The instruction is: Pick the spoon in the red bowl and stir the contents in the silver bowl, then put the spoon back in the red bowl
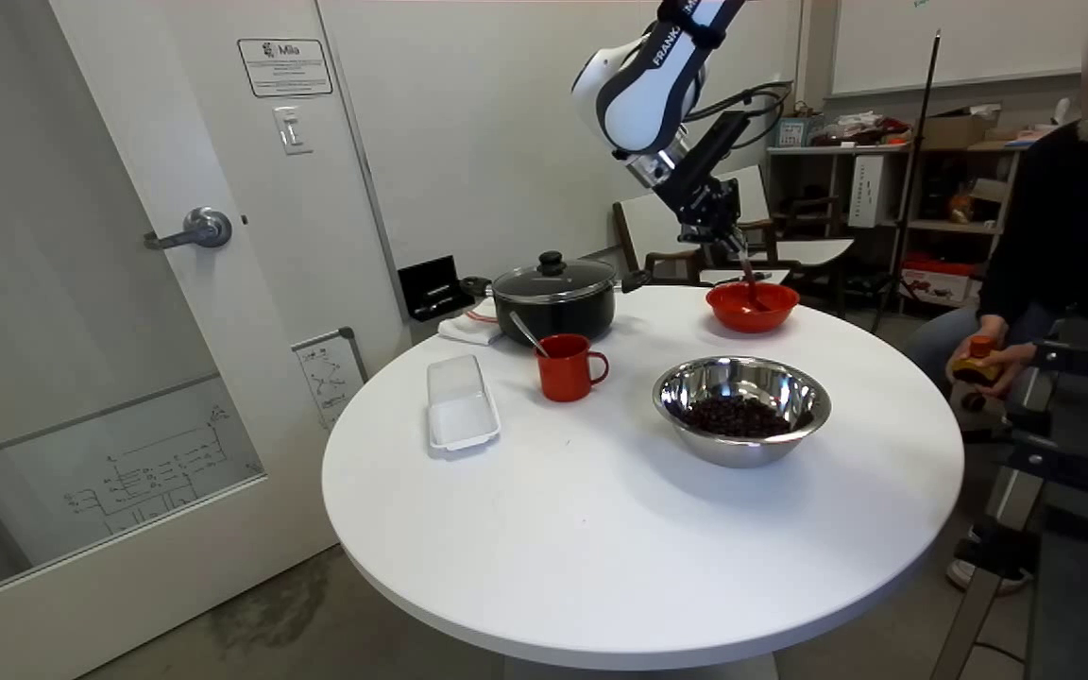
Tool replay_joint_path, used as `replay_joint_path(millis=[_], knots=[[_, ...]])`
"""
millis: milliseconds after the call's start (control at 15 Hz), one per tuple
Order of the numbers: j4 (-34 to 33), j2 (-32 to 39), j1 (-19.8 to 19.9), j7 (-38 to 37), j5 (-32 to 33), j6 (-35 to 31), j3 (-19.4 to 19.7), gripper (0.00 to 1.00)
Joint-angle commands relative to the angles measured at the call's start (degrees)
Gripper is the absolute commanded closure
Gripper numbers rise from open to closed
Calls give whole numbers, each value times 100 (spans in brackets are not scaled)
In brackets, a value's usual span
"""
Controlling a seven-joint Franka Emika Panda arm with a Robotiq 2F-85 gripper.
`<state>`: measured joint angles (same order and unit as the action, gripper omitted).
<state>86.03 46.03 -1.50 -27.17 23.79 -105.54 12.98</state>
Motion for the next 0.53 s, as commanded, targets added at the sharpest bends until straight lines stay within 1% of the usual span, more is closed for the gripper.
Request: replay_joint_path(millis=[0, 467], knots=[[-279, 185, -48, 142, 91, 138, 61, 99], [-399, 359, -117, 128, 198, 185, 111, 99]])
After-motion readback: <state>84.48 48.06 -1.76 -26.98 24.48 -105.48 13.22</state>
